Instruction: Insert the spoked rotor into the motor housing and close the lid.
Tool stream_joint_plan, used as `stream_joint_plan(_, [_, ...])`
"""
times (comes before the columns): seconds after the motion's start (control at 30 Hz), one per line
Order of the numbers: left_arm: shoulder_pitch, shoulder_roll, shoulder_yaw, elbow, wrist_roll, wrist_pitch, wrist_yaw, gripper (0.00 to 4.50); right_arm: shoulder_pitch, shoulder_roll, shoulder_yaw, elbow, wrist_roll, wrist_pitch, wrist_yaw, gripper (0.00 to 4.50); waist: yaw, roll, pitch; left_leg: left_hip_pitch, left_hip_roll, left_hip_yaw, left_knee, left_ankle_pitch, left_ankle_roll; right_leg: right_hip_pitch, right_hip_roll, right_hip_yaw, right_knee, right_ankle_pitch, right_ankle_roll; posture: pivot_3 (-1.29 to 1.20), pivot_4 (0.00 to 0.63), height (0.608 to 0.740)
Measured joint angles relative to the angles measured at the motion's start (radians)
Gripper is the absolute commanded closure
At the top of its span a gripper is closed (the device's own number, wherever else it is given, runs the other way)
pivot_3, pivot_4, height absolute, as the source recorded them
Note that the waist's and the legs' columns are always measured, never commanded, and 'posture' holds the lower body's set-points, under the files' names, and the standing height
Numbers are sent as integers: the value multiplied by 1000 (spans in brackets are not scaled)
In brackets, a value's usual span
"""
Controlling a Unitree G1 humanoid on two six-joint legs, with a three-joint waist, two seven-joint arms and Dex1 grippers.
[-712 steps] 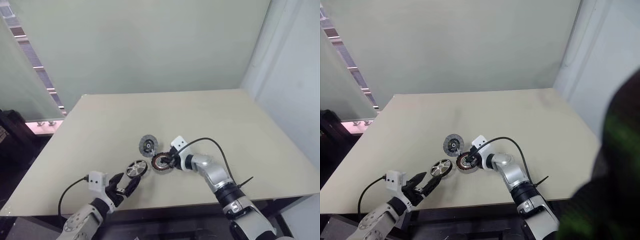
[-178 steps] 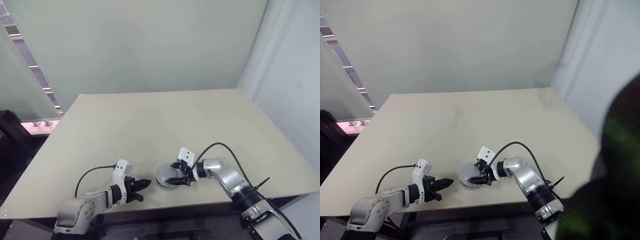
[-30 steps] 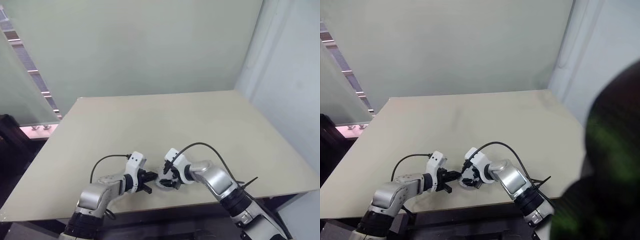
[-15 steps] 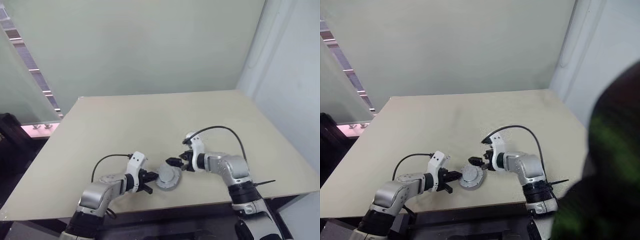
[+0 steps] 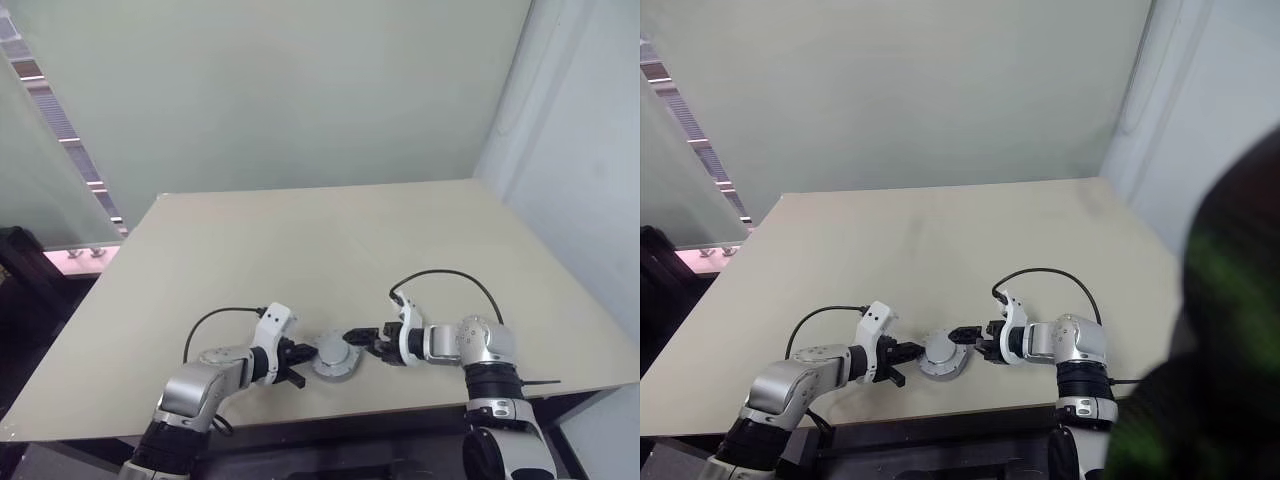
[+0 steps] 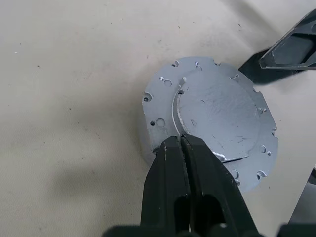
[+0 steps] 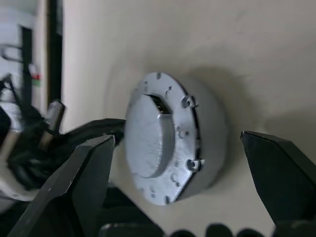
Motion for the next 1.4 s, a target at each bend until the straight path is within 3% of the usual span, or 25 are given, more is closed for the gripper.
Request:
stream_joint_plan(0.37, [1,13,2,-7,5,9,1,4500,1,56,-47,30,18,22,-34,31,-9,1,0,0,1,0,0,0,0,0,0,0,0,0,0,0,0,740])
stream_joint_plan(0.47, [1,14,3,-8,7,11,3,4500,1,67,-54,36,18,27,-38,598,-9,1,0,0,1,0,0,0,0,0,0,0,0,0,0,0,0,740])
stream_joint_plan(0.63, [5,18,8,-4,17,16,13,4500,3,76,-69,46,34,44,-43,2377,-9,1,0,0,0,0,0,0,0,0,0,0,0,0,0,0,0,740])
stream_joint_plan(0.77, [8,17,17,-2,24,22,16,4500,8,75,-78,37,54,48,-44,3280,-10,2,0,0,1,0,-1,-1,1,-1,0,0,0,0,0,0,0,740])
stream_joint_plan(1.07, [12,7,26,-1,28,17,16,4500,8,76,-82,37,58,44,-53,3288,-10,4,0,0,1,1,0,0,1,-1,1,0,0,0,0,0,0,740])
stream_joint_plan(1.17, [16,-13,62,19,22,6,18,3907,11,76,-82,37,61,41,-54,3288,-10,4,0,0,1,1,0,0,1,-1,1,0,0,0,0,0,0,740])
stream_joint_plan(1.4, [22,-67,271,45,-133,54,8,1479,23,85,-81,37,79,31,-56,3288,-15,3,1,-2,2,0,-1,-1,1,-3,1,0,0,0,0,0,0,740])
